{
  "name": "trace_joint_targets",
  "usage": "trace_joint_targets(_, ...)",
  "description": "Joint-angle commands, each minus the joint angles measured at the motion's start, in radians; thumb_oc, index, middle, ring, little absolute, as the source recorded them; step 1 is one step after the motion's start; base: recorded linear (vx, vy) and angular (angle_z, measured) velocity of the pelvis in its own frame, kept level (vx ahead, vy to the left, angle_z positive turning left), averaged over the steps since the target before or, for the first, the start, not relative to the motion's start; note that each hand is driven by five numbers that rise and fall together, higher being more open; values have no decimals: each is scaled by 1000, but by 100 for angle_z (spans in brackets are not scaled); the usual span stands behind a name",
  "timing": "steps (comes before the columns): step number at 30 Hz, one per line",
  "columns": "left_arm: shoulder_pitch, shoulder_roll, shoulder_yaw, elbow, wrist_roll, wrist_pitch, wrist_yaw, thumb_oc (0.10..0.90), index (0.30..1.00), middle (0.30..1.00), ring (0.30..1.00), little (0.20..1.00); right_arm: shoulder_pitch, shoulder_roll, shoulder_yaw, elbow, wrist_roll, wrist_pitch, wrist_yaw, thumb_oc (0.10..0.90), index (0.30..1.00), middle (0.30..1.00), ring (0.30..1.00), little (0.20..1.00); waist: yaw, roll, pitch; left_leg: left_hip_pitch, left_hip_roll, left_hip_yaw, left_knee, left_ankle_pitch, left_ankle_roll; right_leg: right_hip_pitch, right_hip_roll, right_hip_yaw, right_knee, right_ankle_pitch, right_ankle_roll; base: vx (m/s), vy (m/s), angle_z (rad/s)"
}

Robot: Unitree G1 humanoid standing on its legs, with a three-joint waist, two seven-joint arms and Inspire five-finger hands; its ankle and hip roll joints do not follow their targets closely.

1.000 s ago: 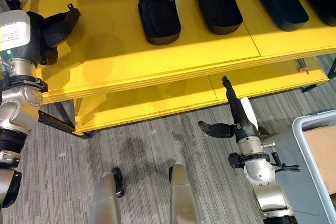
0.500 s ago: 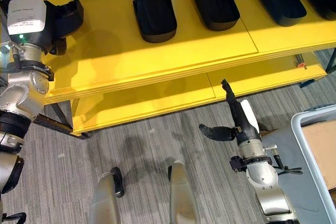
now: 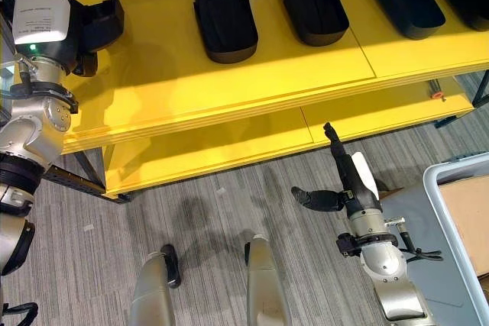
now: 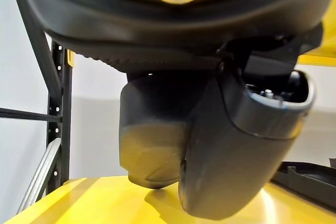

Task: Move parts from the plastic box to the shelf.

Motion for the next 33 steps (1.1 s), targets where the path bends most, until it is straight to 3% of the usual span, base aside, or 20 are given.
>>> trace_joint_targets(1, -131, 17, -37, 41, 0, -20, 15, 400, 300, 300, 300, 300, -34, -44, -85, -103, 27, -114, -47, 900, 1000, 1000, 1000, 1000, -18, 15, -77, 57, 38, -23, -34, -70, 18, 48, -10, -8, -149, 27, -40, 0, 0, 0)
trace_joint_targets(15, -191, -3, -101, 136, -25, -38, -13, 400, 300, 300, 300, 300, -18, -46, -98, -120, 41, -128, -46, 900, 1000, 1000, 1000, 1000, -27, 8, -73, 44, 44, -22, -32, -68, 18, 28, 0, -2, -151, 37, -38, 2, -1, 0)
trace_joint_targets(19, -189, -8, -101, 144, -41, -40, -14, 400, 300, 300, 300, 300, -13, -41, -96, -119, 44, -128, -45, 900, 1000, 1000, 1000, 1000, -29, 8, -76, 53, 49, -24, -23, -96, 15, 34, 4, -1, -143, 10, -36, 66, -2, -5)
trace_joint_targets(20, -187, -7, -100, 141, -43, -45, -14, 586, 561, 561, 561, 561, -12, -39, -98, -119, 45, -129, -46, 900, 1000, 1000, 1000, 1000, -29, 5, -72, 42, 48, -22, -26, -72, 19, 26, 4, -3, -148, 31, -39, -67, -3, -8)
trace_joint_targets(21, -182, -3, -99, 134, -41, -50, -16, 843, 920, 920, 920, 920, -11, -38, -102, -118, 47, -130, -46, 900, 1000, 1000, 1000, 1000, -29, 5, -72, 43, 48, -21, -27, -74, 19, 27, 4, -2, -150, 31, -39, -76, -2, -6)
trace_joint_targets(22, -181, -3, -99, 134, -41, -50, -16, 900, 1000, 1000, 1000, 1000, -11, -38, -102, -118, 47, -130, -46, 900, 1000, 1000, 1000, 1000, -29, 5, -73, 42, 48, -21, -29, -71, 19, 26, 4, -2, -152, 33, -39, 31, -1, -5)
trace_joint_targets(33, -94, 54, -94, 21, 12, -86, -55, 900, 1000, 1000, 1000, 1000, -2, -30, -122, -115, 46, -139, -41, 900, 1000, 1000, 1000, 1000, -13, 6, -74, 50, 40, -25, -23, -85, 22, 43, 0, -6, -145, 20, -42, 16, 1, 0)
